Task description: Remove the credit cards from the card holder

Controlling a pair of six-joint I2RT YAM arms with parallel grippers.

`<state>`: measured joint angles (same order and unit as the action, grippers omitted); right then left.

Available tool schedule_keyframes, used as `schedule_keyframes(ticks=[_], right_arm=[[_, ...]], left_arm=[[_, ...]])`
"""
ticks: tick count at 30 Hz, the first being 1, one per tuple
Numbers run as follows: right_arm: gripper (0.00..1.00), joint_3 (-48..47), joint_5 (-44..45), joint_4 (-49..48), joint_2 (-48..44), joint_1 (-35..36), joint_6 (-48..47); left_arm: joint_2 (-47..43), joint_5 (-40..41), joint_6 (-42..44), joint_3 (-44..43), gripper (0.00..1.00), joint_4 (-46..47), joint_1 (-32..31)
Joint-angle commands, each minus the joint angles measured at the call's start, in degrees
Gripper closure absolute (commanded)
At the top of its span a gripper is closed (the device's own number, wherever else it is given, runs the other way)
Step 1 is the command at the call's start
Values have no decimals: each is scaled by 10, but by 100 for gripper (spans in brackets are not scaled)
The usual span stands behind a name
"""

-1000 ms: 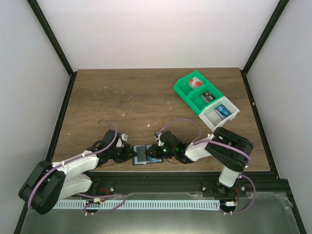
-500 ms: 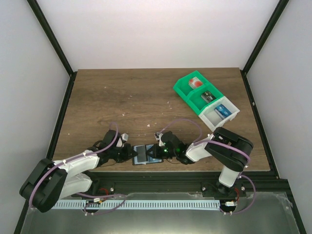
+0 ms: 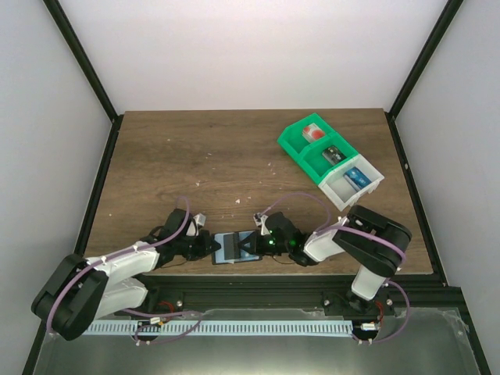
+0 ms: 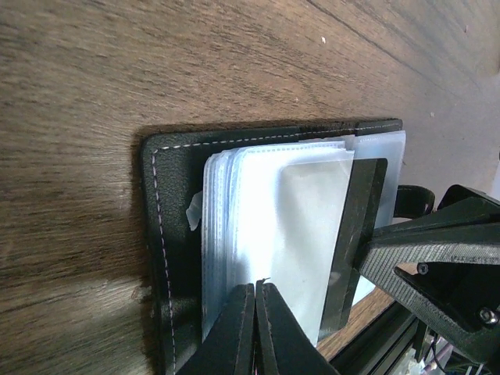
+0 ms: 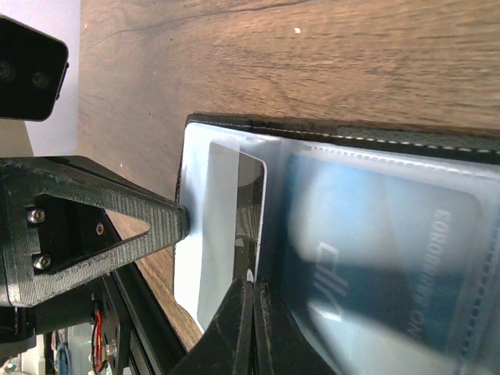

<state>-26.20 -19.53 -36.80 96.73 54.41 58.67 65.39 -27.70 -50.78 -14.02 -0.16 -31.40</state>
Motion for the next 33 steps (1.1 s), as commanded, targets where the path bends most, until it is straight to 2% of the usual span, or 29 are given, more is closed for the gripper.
schedule_keyframes(ticks=[1,4,10,19,22,28,33], right_arm=[[100,13,15,29,-8,-8,7],[100,20,18,30,-23,-10,1],[100,29,14,56,-77,-19,-3],[100,18,28,165,-174,-21,8],[99,11,30,196,-219,-21,28],[100,-18,59,271,-322,-23,103],[100,-62,100,349,-366,-24,194]], left_arm=[[2,16,0,18,97,-5,0],[-20,18,-3,12,95,-13,1],[-84,14,6,-12,81,-28,-1],[-166,-14,-7,-20,75,52,-1],[-209,-38,17,-8,74,117,-1],[-313,36,118,-46,69,67,-2],[-367,28,225,-45,64,78,-2]])
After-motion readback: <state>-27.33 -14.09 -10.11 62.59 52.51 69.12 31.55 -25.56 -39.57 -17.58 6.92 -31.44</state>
